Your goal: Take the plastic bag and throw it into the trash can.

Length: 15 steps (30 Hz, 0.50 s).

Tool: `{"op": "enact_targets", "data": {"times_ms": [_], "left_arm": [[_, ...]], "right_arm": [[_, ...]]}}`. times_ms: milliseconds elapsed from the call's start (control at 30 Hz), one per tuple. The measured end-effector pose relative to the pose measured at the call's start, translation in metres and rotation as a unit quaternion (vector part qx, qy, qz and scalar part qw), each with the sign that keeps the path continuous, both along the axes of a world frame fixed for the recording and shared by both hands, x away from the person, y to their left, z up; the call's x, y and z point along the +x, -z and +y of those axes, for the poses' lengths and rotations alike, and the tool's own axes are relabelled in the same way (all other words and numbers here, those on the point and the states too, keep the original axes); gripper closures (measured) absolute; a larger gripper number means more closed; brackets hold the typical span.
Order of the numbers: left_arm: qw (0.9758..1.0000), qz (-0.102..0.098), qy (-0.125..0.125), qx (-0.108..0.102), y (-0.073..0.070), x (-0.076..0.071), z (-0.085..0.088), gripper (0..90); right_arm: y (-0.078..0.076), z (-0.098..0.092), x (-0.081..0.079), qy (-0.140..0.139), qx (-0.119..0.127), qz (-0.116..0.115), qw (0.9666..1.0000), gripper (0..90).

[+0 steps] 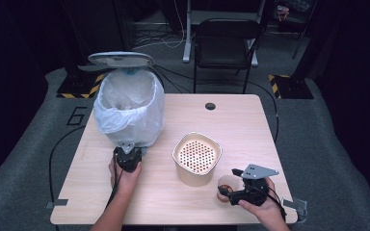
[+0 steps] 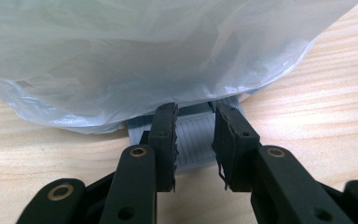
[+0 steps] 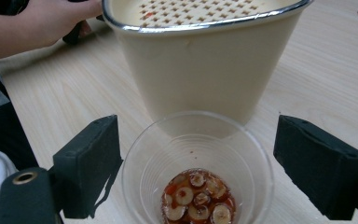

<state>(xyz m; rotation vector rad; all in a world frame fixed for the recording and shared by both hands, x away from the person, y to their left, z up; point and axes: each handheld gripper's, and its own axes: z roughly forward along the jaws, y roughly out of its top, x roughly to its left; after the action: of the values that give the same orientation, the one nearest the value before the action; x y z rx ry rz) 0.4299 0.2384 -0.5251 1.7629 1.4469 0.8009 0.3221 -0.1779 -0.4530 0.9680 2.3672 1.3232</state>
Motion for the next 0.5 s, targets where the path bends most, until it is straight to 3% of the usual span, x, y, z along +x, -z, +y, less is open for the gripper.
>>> {"op": "enact_targets", "data": {"times_ms": [267,500], "left_arm": [[1.0,-0.002,-0.001,-0.004,0.001,0.0,0.0,69.3],[1.0,0.0,0.0,-0.005,0.0,0.0,0.0,69.3]], "right_arm": [[0.015,0.004,-0.002,-0.008,-0.021,-0.011,0.9997,14.6],[0.03,0.005,-0.002,-0.011,-0.031,0.0,0.9994,16.4]]}}
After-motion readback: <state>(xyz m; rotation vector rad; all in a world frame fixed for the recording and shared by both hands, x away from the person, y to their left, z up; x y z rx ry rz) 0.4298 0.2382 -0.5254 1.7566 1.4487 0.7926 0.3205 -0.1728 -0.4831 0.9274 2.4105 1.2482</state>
